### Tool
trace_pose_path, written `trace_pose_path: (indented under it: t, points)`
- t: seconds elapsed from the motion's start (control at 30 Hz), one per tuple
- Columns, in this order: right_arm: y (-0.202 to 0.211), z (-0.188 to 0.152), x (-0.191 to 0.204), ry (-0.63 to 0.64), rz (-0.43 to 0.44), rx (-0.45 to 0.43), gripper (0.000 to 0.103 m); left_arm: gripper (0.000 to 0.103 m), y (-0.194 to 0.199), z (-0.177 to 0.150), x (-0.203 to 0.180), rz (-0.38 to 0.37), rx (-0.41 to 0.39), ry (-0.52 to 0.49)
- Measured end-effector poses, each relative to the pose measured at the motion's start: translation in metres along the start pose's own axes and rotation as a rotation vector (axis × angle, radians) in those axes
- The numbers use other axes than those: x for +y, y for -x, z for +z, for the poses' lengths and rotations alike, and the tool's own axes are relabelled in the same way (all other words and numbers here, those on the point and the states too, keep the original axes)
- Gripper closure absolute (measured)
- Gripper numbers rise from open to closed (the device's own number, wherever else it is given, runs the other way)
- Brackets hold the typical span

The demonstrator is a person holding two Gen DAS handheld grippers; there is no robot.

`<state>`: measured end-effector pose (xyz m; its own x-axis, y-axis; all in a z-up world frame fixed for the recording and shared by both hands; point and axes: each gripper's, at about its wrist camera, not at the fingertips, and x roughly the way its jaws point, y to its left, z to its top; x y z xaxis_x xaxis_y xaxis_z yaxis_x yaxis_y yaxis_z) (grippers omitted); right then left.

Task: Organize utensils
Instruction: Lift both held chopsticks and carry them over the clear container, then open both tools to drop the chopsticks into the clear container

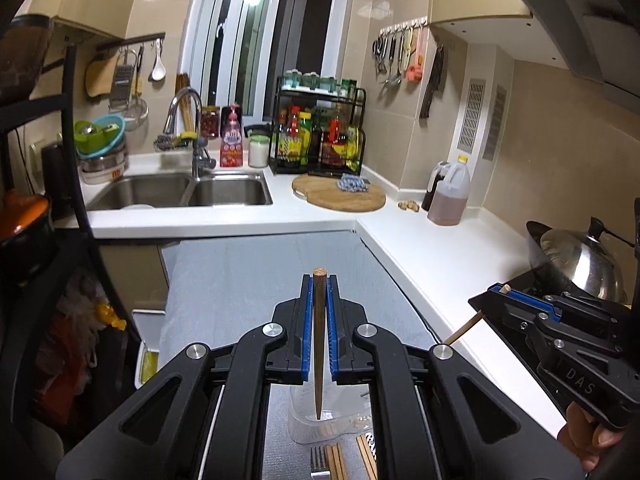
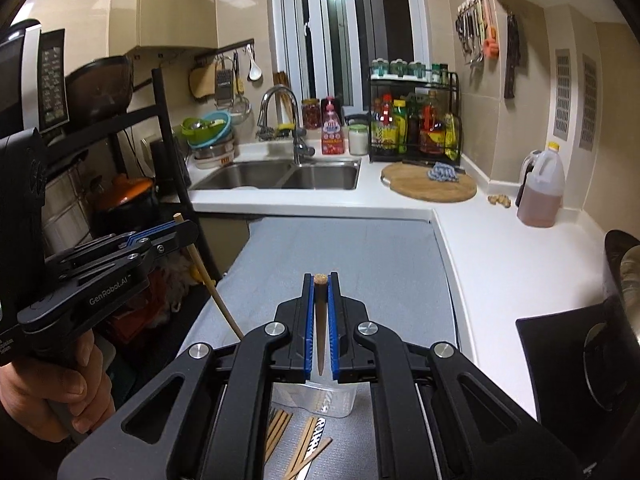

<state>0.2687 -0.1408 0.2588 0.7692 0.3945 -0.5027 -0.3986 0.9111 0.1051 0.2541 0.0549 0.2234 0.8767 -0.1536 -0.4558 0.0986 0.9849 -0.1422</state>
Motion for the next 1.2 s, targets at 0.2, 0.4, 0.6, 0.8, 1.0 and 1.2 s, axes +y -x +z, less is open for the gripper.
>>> trace_pose_path:
  t: [0.2, 0.4, 0.6, 0.8, 1.0, 1.2]
  points:
    - [-0.016, -0.009, -0.006, -0.012, -0.001, 0.028, 0.096, 0.097, -0.013, -0.009, 0.003, -0.013, 0.029, 0.006]
    - [-0.018, -0.011, -0.011, -0.023, -0.018, 0.03, 0.094, 0.095, -0.013, -0.012, 0.001, -0.014, 0.047, 0.011]
    - [0.0, -0.008, -0.015, -0.014, -0.048, 0.003, 0.074, 0.068, 0.011, -0.005, 0.003, 0.006, 0.0, 0.029]
    - [0.041, -0.013, -0.014, 0.005, -0.102, -0.073, 0.074, 0.068, 0.063, -0.008, -0.001, 0.008, -0.084, 0.028]
    - [0.094, -0.048, -0.009, 0.005, -0.109, -0.176, 0.074, 0.068, 0.11, -0.046, -0.005, 0.021, -0.136, 0.018]
    - [0.121, -0.107, 0.0, -0.033, -0.084, -0.208, 0.074, 0.074, 0.133, -0.108, 0.002, 0.042, -0.116, 0.051]
